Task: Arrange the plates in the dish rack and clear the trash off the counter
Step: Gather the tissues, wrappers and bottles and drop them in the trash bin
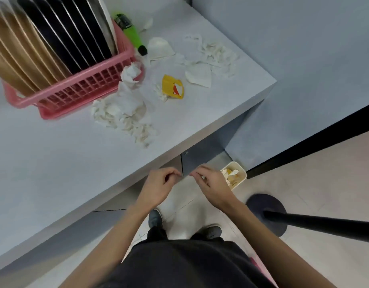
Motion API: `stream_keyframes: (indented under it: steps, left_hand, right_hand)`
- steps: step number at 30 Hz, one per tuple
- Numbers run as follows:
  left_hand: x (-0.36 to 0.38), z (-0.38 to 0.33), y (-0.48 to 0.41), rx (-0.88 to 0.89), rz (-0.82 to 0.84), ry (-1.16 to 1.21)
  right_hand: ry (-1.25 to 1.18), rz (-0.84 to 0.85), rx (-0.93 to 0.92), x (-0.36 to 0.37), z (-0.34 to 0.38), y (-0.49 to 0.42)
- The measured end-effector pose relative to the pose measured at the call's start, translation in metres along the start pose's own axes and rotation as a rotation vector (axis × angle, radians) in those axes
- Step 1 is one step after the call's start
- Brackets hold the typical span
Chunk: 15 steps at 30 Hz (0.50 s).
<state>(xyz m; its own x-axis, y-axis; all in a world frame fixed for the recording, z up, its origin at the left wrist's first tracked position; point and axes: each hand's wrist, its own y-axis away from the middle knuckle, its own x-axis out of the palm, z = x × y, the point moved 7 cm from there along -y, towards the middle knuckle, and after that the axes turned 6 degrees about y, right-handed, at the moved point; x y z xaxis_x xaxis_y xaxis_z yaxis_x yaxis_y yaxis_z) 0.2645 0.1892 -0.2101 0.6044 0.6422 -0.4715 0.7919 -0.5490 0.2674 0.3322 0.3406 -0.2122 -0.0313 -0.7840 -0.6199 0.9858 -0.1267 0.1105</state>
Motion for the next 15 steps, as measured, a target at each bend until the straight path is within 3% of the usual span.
stream_keyframes:
  steps: [7,15]
  left_hand:
    - [-0.117,0.025,0.024,-0.021,-0.23,0.163]
    - [-0.211,0.079,0.014,-0.019,-0.251,0.149]
  right_hand:
    - [0.025,-0.158,-0.137,0.045,0.083,-0.062]
    - [0.488,-0.262,-0.032,0.096,0.115,-0.15]
